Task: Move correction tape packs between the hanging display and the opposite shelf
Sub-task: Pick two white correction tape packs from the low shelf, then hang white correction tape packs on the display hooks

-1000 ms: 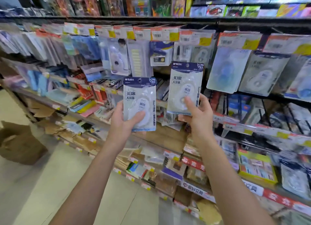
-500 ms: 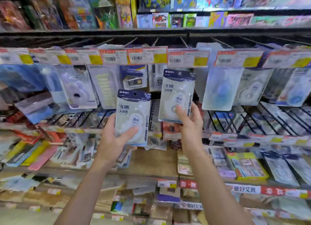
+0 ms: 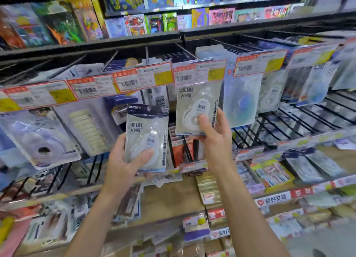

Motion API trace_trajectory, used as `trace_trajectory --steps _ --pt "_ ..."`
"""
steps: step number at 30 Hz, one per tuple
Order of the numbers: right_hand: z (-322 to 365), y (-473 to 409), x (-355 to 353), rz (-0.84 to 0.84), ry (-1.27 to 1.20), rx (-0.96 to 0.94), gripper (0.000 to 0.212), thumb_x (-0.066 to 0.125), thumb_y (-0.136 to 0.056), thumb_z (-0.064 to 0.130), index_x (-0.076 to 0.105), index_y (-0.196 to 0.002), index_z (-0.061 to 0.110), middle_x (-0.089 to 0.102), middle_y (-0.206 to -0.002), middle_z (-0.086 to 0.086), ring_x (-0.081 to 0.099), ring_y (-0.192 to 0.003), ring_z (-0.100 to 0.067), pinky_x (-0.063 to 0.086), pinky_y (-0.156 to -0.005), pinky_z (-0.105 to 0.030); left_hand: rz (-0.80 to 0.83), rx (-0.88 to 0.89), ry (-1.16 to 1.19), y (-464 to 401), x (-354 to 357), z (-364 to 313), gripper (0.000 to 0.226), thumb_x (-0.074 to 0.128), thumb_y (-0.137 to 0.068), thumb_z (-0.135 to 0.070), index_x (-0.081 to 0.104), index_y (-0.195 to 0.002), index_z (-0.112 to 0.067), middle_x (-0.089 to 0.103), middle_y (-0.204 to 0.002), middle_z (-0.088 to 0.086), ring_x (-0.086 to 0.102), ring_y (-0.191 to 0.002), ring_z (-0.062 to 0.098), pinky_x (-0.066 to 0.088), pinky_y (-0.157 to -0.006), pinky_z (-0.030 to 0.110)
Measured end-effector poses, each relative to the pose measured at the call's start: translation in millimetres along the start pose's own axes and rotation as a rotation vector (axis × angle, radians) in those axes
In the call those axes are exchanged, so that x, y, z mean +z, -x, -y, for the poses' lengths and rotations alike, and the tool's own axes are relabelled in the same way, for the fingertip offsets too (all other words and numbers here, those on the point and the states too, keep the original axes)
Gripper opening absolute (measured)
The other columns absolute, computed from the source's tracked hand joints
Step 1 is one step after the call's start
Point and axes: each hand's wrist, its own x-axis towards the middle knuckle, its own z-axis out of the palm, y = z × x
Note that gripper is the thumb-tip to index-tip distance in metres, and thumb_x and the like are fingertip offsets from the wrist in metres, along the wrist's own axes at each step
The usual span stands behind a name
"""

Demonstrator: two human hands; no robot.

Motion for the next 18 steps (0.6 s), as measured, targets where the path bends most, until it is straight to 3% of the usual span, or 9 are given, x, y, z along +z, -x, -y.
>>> trace_trajectory --steps 4,8,12,18 --pt "5 -8 3 -0.009 0.019 -0.009 0.059 0.078 -0.082 0.049 0.058 -0.133 0.027 0.068 -0.129 -0.002 0.062 -0.123 -0.029 0.045 -0.104 -0.063 0.010 0.003 0.032 -10 5 4 0.044 0.081 -0.080 -0.015 0.059 -0.116 -0.030 0.073 -0.112 0.002 0.073 -0.100 0.021 0.060 -0.074 0.027" --pt "2 -15 2 0.003 0.032 -0.026 0.050 0.076 -0.084 0.045 0.061 -0.128 0.028 0.069 -0.125 0.000 0.063 -0.121 -0.028 0.047 -0.101 -0.064 -0.001 -0.001 0.019 -15 7 5 0.040 0.080 -0.081 -0.018 0.061 -0.112 -0.035 0.073 -0.114 0.004 0.071 -0.105 0.028 0.061 -0.080 0.042" --pt "-1 -15 -1 0.007 0.042 -0.007 0.058 0.077 -0.081 0.053 0.059 -0.131 0.029 0.066 -0.129 0.000 0.059 -0.125 -0.028 0.045 -0.101 -0.066 -0.028 -0.015 -0.001 -19 7 4 0.041 0.078 -0.078 -0.024 0.060 -0.114 -0.033 0.073 -0.114 0.002 0.071 -0.106 0.026 0.058 -0.088 0.045" --pt "0 -13 -6 0.053 0.071 -0.034 0.050 0.072 -0.086 0.048 0.061 -0.130 0.026 0.068 -0.126 0.001 0.061 -0.122 -0.024 0.046 -0.103 -0.061 -0.069 -0.037 -0.010 -14 16 3 0.044 0.080 -0.081 -0.019 0.057 -0.118 -0.028 0.073 -0.113 0.001 0.071 -0.105 0.026 0.057 -0.088 0.047"
